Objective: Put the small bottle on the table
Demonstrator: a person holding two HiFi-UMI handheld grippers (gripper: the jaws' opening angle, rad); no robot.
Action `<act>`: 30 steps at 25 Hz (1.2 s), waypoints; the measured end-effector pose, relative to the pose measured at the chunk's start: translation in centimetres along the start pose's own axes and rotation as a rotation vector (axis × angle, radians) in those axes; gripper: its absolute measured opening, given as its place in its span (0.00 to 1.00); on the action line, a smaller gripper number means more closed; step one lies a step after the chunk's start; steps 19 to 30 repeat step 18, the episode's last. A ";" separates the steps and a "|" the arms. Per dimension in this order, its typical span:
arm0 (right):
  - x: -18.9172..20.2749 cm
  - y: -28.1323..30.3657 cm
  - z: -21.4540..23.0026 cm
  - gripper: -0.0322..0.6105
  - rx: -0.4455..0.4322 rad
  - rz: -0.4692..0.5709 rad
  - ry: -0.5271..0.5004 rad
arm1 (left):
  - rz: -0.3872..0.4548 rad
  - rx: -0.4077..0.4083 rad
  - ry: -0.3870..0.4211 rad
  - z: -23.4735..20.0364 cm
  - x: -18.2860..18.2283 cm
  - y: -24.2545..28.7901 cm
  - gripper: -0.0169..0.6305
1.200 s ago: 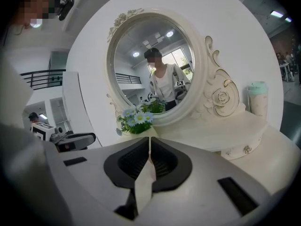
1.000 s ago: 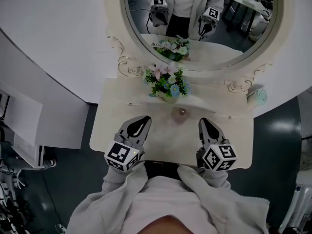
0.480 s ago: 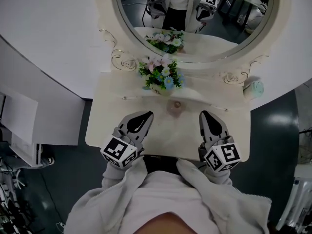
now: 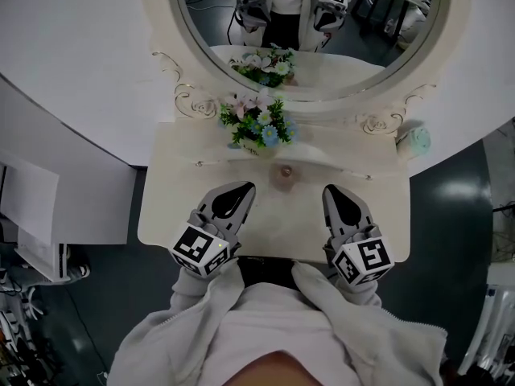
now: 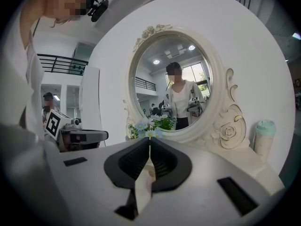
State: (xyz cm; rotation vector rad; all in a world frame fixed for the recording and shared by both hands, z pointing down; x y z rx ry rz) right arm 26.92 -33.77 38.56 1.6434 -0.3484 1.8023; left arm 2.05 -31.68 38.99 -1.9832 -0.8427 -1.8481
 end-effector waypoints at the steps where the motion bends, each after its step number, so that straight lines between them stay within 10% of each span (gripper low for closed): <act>1: 0.1 0.0 0.0 0.11 0.002 -0.003 0.001 | -0.001 0.002 -0.001 0.0 0.0 0.1 0.05; 30: 0.5 -0.4 0.3 0.11 0.014 -0.034 0.017 | -0.014 0.020 -0.002 0.0 0.4 0.9 0.05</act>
Point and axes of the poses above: the fingertips, and each gripper's own axes: y forward along the fingers, z to its right, x out of its underside, the point moved 8 cm from there along -y, backward along the fingers, and after that the axes turned 3 degrees about -z, right-handed, at the moved point
